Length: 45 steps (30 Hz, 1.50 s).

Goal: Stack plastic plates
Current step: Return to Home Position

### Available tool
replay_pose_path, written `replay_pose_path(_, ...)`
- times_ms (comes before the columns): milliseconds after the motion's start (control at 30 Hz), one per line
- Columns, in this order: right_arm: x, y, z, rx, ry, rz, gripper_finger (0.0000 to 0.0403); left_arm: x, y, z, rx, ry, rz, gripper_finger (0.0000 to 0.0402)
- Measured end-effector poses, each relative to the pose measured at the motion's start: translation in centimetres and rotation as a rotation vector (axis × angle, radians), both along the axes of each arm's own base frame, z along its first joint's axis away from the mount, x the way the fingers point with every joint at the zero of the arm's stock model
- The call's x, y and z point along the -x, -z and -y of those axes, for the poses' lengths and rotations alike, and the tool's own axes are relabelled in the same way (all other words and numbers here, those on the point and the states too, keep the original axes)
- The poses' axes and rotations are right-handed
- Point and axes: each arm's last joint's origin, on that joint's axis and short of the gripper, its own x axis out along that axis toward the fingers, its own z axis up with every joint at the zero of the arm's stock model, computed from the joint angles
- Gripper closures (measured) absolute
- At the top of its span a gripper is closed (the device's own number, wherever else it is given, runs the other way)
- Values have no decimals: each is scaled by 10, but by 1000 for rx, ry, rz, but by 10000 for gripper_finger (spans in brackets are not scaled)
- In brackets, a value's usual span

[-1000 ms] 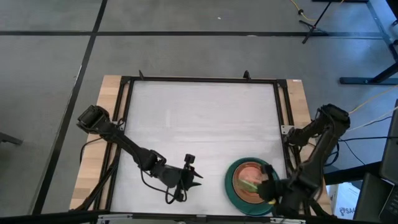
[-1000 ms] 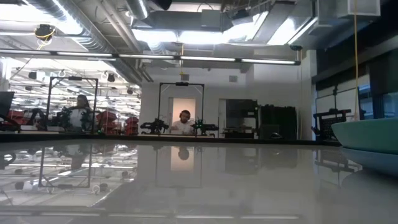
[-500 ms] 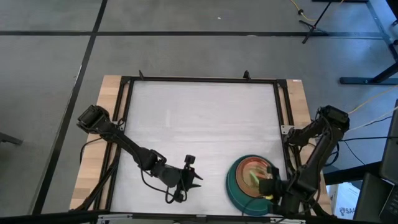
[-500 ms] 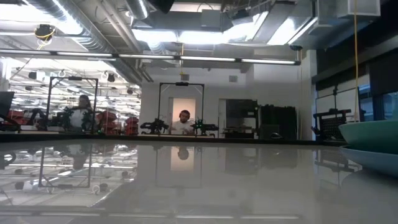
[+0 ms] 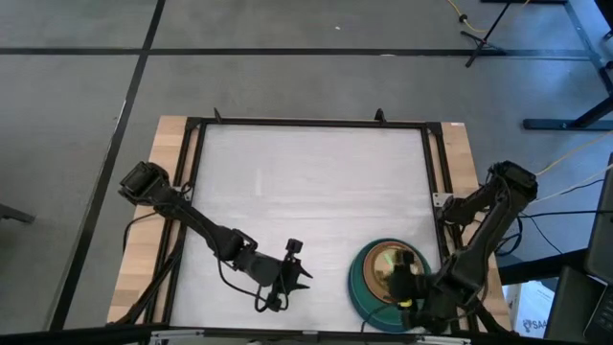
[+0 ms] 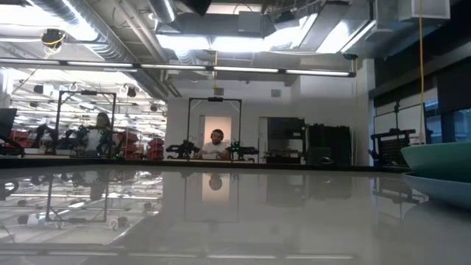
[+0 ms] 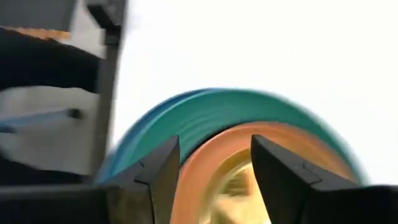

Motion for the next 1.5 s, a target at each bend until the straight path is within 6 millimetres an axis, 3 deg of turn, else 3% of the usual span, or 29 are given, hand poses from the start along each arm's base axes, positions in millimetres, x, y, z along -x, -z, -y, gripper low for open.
replay_pose_path(133, -22, 8, 22, 151, -41, 10, 218, -6, 1, -10, -38, 58, -1, 288)
replay_pose_path(300, -52, 27, 62, 280, -72, -19, 233, -12, 13, -40, -72, 48, -1, 288)
replay_pose_path(533, -64, 46, 124, 177, -136, -22, 269, 10, 22, -106, -34, -50, -21, 288)
replay_pose_path(733, -54, 42, 175, 108, -142, 199, 310, 51, 18, -157, -5, -183, 137, 298)
replay_pose_path(967, -28, 59, 228, -26, -89, 329, 354, 107, 32, -202, 66, -380, 219, 345)
replay_pose_path(1233, 0, 64, 259, 8, 14, 563, 399, 163, 49, -214, 92, -495, 294, 397)
replay_pose_path(1367, 13, 68, 266, 19, 73, 609, 397, 185, 57, -215, 130, -525, 382, 397)
replay_pose_path(1500, 26, 59, 269, 25, 79, 708, 394, 201, 65, -218, 147, -602, 432, 394)
